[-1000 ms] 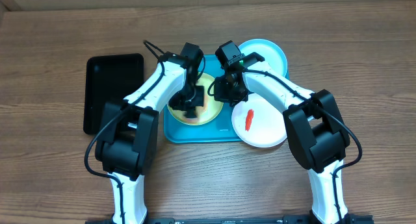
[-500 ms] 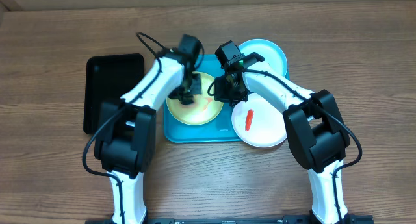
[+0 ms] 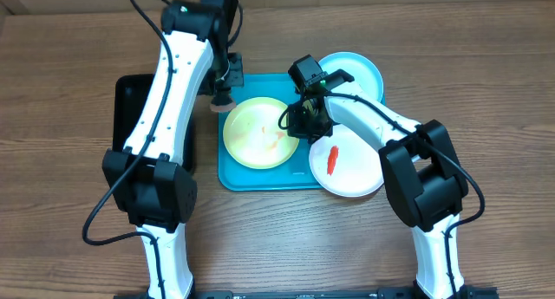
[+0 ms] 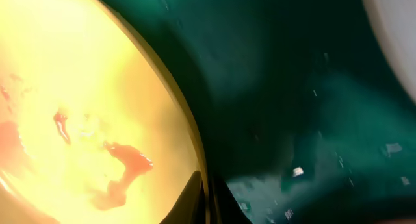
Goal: Clean dirty plates on tray and stack at the side
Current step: 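Lift the sponge away from the plate with the left gripper, then lift the yellow plate with the right gripper and carry it right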
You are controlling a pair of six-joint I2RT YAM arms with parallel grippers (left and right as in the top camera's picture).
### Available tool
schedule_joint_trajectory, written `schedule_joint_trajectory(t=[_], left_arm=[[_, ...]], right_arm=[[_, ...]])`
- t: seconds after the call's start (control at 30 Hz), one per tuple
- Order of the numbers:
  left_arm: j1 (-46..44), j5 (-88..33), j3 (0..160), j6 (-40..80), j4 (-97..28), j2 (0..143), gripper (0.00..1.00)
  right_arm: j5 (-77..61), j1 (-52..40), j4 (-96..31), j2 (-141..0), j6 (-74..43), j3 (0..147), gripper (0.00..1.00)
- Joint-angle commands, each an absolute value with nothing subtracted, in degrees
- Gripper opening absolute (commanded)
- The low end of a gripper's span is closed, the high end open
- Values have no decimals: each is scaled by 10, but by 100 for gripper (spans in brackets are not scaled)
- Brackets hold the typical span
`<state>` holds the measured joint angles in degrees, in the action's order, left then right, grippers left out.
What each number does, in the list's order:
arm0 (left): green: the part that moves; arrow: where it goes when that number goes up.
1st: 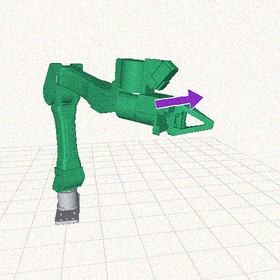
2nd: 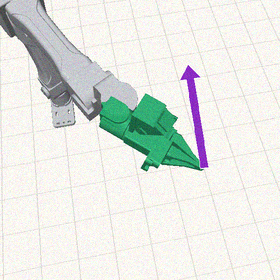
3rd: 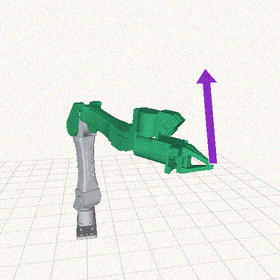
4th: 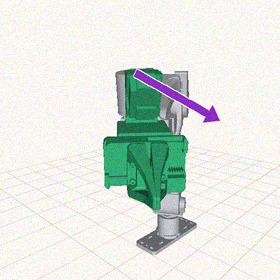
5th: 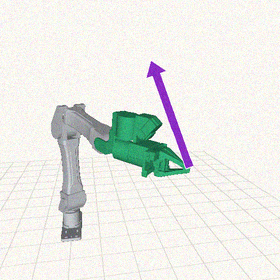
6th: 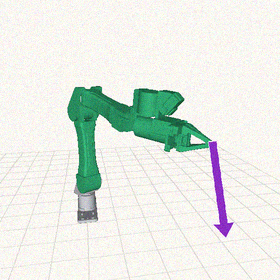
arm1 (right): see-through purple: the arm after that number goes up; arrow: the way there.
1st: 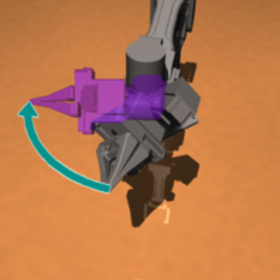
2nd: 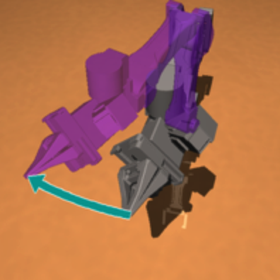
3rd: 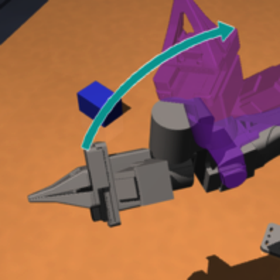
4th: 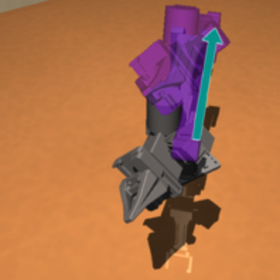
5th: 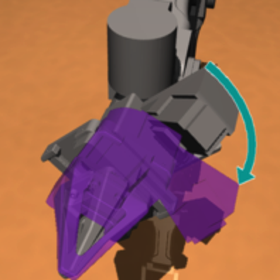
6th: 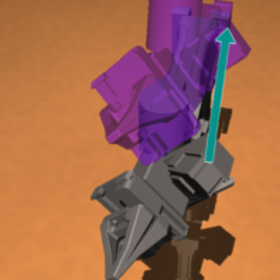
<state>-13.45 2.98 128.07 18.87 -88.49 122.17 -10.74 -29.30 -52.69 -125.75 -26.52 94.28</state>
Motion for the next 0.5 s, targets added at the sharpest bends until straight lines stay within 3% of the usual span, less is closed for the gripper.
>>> schedule_joint_trajectory(t=[0.0,0.17,0.47], left_arm=[[-127,18,1339,162,-916,1217,4],[-106,8,1386,141,-968,1204,4],[-61,3,1385,141,-968,1131,4]], right_arm=[[-69,-295,-537,-1194,-253,931,4],[33,-315,-551,-1117,-253,931,4],[359,-409,-585,-1073,-255,931,4]])
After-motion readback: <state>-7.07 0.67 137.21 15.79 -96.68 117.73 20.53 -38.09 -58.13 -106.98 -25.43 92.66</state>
